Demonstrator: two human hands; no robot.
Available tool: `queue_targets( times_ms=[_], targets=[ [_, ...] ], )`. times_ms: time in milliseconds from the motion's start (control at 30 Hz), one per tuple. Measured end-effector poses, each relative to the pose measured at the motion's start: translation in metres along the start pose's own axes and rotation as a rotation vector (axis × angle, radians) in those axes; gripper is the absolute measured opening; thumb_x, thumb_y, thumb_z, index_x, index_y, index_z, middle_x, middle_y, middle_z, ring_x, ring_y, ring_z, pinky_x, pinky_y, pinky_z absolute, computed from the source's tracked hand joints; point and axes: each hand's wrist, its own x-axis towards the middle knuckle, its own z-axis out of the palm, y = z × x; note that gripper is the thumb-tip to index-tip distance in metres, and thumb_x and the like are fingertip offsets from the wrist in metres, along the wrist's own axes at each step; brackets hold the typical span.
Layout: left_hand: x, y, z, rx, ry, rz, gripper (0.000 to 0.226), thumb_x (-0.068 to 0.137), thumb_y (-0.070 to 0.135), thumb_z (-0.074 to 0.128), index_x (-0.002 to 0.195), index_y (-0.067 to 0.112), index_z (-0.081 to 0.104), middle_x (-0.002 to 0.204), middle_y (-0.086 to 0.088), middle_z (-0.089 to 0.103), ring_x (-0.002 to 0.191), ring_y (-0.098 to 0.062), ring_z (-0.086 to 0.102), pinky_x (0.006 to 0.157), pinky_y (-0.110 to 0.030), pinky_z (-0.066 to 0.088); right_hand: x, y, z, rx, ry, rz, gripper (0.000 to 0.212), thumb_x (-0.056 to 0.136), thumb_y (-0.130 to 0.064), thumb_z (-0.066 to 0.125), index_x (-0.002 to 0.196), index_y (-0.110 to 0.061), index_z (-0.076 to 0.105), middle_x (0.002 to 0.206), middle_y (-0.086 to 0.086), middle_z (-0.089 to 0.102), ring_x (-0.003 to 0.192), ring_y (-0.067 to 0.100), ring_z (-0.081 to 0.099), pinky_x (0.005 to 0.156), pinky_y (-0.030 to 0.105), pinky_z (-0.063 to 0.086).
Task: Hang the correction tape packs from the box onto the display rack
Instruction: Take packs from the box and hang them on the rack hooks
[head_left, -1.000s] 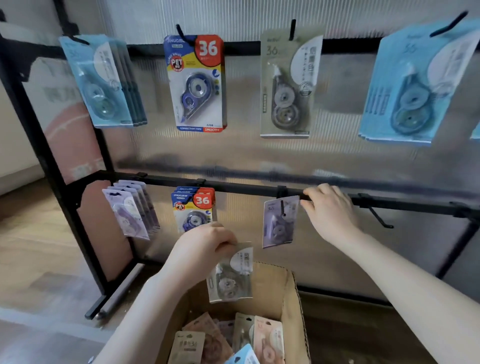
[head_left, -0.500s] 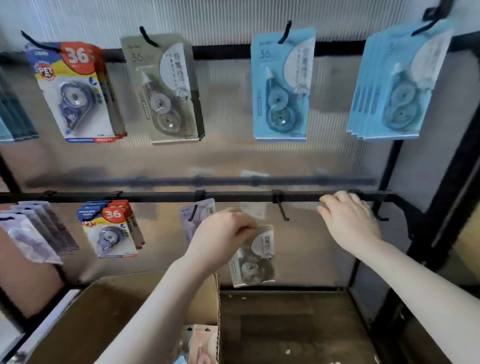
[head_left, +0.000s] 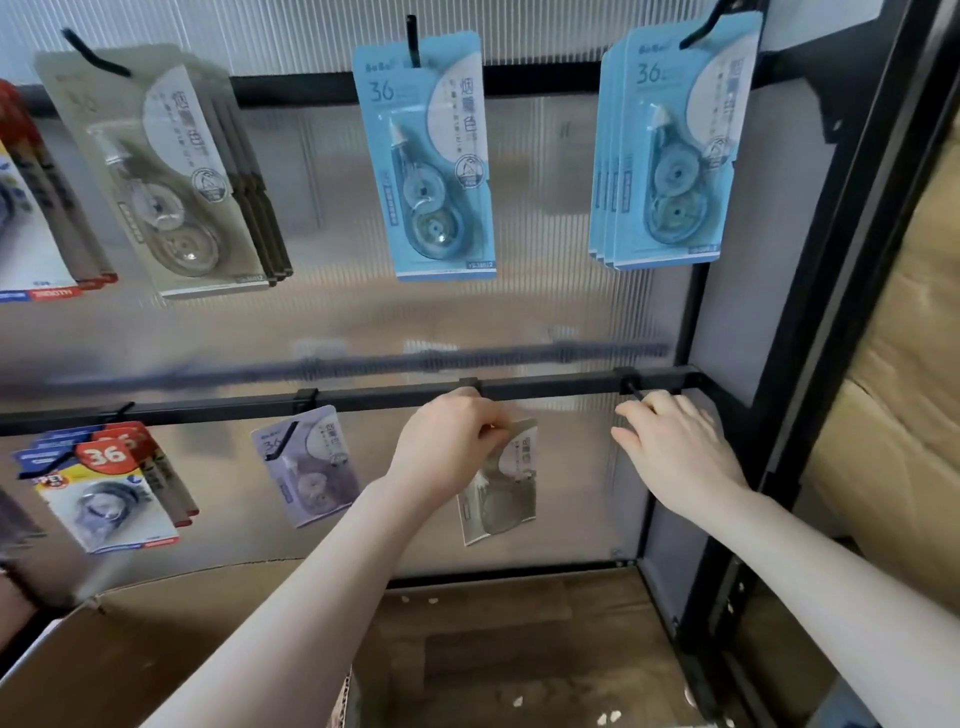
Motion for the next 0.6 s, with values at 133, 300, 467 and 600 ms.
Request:
queue_targets(
  times_ms=[133, 300, 467, 600],
  targets=[
    [-0.005, -0.008, -0.001, -0.016, 0.009, 0.021, 0.014, 0.089, 0.02, 0.056, 0.09, 0.019, 0.071, 0.09, 0.001, 0.056, 0.081, -0.021, 0.055, 0.07, -0.031, 0.045, -0.001, 0.003, 0.003, 0.014, 0.004, -0.028, 0.04, 0.101, -0.036, 0.033, 0.135, -0.019, 0.044, 0.132, 0.005, 0.046, 0.123, 0.024, 0.039, 0.101, 0.035, 0.032],
    [-0.009, -0.02, -0.007, -0.032, 0.031, 0.043, 0.02, 0.092, 0.015, 0.052, 0.102, 0.017, 0.071, 0.096, -0.001, 0.059, 0.086, -0.019, 0.056, 0.072, -0.03, 0.044, 0.0, 0.005, 0.004, 0.016, 0.01, -0.036, 0.04, 0.1, -0.037, 0.034, 0.134, -0.019, 0.046, 0.131, 0.005, 0.046, 0.123, 0.024, 0.04, 0.101, 0.035, 0.033],
    [-0.004, -0.024, -0.006, -0.028, -0.05, 0.062, 0.023, 0.094, 0.019, 0.05, 0.107, 0.019, 0.069, 0.1, 0.002, 0.057, 0.09, -0.017, 0.055, 0.077, -0.031, 0.045, -0.003, 0.003, 0.006, 0.004, 0.017, -0.04, 0.04, 0.1, -0.038, 0.033, 0.133, -0.018, 0.046, 0.13, 0.004, 0.046, 0.122, 0.023, 0.04, 0.098, 0.034, 0.036],
    [0.0, -0.029, -0.004, -0.163, -0.066, 0.035, 0.019, 0.091, 0.019, 0.056, 0.104, 0.017, 0.071, 0.096, 0.002, 0.062, 0.091, -0.013, 0.057, 0.081, -0.027, 0.044, -0.005, 0.004, 0.008, 0.002, 0.027, -0.043, 0.04, 0.1, -0.038, 0.034, 0.132, -0.018, 0.048, 0.129, 0.004, 0.046, 0.121, 0.023, 0.041, 0.098, 0.032, 0.035]
  ],
)
